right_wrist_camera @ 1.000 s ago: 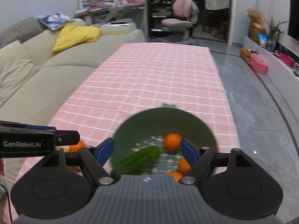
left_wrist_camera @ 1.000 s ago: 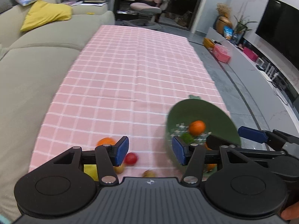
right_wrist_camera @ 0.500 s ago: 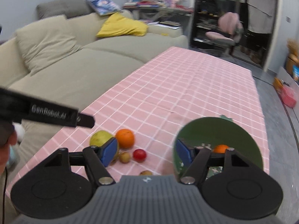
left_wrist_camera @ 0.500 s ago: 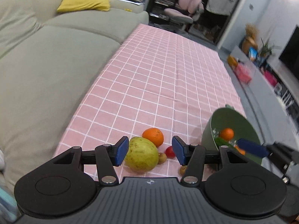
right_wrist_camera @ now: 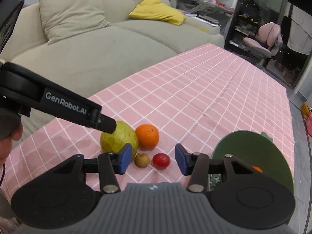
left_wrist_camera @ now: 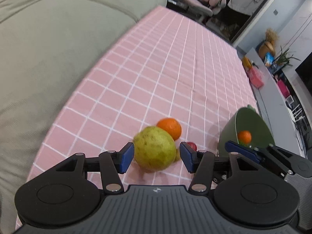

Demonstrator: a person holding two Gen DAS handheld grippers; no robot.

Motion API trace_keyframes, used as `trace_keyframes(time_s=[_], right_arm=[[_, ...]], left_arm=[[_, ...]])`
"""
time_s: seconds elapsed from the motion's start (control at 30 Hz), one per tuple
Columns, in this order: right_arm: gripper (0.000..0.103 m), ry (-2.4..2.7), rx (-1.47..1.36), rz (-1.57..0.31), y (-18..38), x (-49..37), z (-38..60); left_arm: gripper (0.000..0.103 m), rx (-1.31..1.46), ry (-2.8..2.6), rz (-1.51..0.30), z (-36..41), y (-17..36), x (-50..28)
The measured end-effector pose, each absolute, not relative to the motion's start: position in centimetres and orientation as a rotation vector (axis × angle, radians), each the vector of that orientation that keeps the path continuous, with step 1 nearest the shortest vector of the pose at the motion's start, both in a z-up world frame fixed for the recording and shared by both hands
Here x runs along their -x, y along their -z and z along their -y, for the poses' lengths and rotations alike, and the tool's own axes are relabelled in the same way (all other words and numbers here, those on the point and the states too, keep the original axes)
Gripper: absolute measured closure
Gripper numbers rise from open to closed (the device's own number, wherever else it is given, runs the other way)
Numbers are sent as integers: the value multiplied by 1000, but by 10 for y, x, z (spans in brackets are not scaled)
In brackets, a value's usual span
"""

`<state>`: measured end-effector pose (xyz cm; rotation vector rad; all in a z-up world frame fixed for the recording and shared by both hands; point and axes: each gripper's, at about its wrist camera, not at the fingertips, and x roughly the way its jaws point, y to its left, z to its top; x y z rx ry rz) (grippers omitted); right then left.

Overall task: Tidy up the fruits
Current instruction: 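Move both tools back toward the remaining fruit beside the colander, then grasp the green pomelo with the left tool while the right tool grasps an orange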

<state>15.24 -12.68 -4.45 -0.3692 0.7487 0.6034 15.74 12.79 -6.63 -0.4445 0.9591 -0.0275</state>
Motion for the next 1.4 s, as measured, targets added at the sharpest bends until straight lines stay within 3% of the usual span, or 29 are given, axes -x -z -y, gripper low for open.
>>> trace_keyframes(time_s=[0.2,0.67,1.4], right_arm=[[60,-613,388,-775,62,-158,127],[60,-614,428,-780,75,-167,122],[58,-653,420,-782,79,-187,86]], left_arm=[[28,442,16,-1010,-120,84,-168],[27,597,-45,-1066,-121,115,-183],[31,620,-199,-1011,-165,96,-166]])
